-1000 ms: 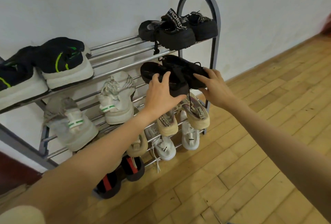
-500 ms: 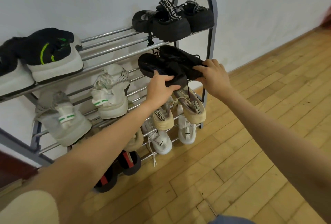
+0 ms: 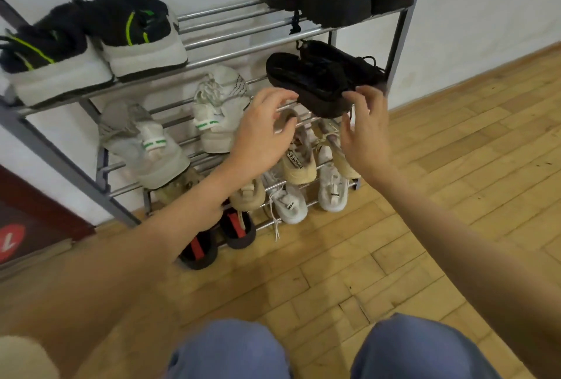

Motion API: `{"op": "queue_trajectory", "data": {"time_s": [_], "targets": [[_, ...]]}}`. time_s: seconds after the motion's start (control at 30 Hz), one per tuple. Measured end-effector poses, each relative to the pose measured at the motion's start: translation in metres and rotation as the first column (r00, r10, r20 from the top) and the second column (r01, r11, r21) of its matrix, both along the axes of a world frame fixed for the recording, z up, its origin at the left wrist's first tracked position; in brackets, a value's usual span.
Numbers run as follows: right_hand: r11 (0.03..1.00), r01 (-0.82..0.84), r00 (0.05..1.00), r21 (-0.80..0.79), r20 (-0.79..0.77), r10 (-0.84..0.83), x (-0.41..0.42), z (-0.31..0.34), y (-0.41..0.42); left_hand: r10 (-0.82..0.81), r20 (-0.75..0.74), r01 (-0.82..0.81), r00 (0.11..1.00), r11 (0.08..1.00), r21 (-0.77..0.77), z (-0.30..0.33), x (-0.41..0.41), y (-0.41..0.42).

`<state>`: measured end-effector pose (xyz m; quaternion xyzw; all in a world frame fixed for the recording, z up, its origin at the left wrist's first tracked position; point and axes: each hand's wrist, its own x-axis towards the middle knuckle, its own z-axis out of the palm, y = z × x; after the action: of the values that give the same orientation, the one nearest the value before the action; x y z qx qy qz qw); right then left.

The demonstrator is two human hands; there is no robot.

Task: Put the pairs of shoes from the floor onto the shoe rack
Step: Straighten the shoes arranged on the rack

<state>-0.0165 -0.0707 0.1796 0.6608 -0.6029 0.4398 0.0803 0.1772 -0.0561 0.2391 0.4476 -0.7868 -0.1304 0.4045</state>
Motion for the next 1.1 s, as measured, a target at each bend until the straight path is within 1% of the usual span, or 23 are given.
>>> {"op": "queue_trajectory", "data": {"time_s": [0.07, 0.1, 0.17, 0.23, 0.37, 0.4, 0.47, 0.5, 0.57, 0.63, 0.73, 0.87, 0.97, 1.1], "targets": [[0.994, -0.109, 0.993, -0.027, -0.045, 0.108, 0.023, -0.005, 0.008, 0.004, 0.007, -0.003, 1.0, 0.994, -0.111, 0.004, 0.028, 0.023], [0.985, -0.168, 0.983, -0.035, -0.078, 0.165, 0.035, -0.007, 0.01, 0.026, 0.014, -0.023, 1.0, 0.99, -0.138, 0.006, 0.041, 0.031], [0.96, -0.278, 0.949, -0.035, -0.167, 0.269, 0.06, -0.008, 0.012, 0.119, 0.038, -0.113, 0.992, 0.984, -0.141, 0.006, 0.07, 0.041], [0.933, -0.359, 0.911, 0.001, -0.217, 0.351, 0.082, -0.006, 0.011, 0.252, 0.059, -0.24, 0.966, 0.957, -0.161, 0.002, 0.099, 0.046], [0.91, -0.412, 0.891, 0.057, -0.183, 0.415, 0.119, 0.003, 0.011, 0.446, 0.05, -0.422, 0.894, 0.873, -0.243, -0.007, 0.144, 0.055], [0.903, -0.421, 0.889, 0.084, -0.158, 0.43, 0.127, 0.006, 0.011, 0.493, 0.077, -0.465, 0.866, 0.853, -0.238, -0.01, 0.152, 0.057], [0.879, -0.446, 0.879, 0.167, -0.104, 0.466, 0.142, 0.011, 0.01, 0.551, 0.177, -0.527, 0.816, 0.834, -0.167, -0.013, 0.165, 0.057], [0.866, -0.45, 0.874, 0.219, -0.091, 0.477, 0.149, 0.014, 0.01, 0.548, 0.22, -0.539, 0.807, 0.836, -0.106, -0.014, 0.17, 0.056], [0.846, -0.426, 0.876, 0.321, -0.09, 0.475, 0.162, 0.019, 0.008, 0.502, 0.251, -0.524, 0.828, 0.851, 0.024, -0.016, 0.178, 0.053], [0.839, -0.39, 0.893, 0.378, -0.068, 0.446, 0.173, 0.023, 0.005, 0.461, 0.3, -0.505, 0.835, 0.859, 0.087, -0.018, 0.182, 0.049], [0.851, -0.328, 0.933, 0.409, -0.003, 0.361, 0.183, 0.025, -0.005, 0.438, 0.34, -0.491, 0.832, 0.867, 0.086, -0.019, 0.181, 0.045], [0.845, -0.283, 0.956, 0.455, 0.066, 0.284, 0.187, 0.022, -0.019, 0.436, 0.29, -0.474, 0.852, 0.877, 0.074, -0.02, 0.174, 0.049], [0.843, -0.34, 0.94, 0.416, 0.131, 0.314, 0.185, 0.021, -0.02, 0.456, 0.248, -0.478, 0.855, 0.877, 0.038, -0.022, 0.177, 0.053], [0.816, -0.417, 0.909, 0.401, 0.198, 0.367, 0.182, 0.019, -0.019, 0.515, 0.202, -0.53, 0.833, 0.848, 0.022, -0.019, 0.186, 0.055]]}}
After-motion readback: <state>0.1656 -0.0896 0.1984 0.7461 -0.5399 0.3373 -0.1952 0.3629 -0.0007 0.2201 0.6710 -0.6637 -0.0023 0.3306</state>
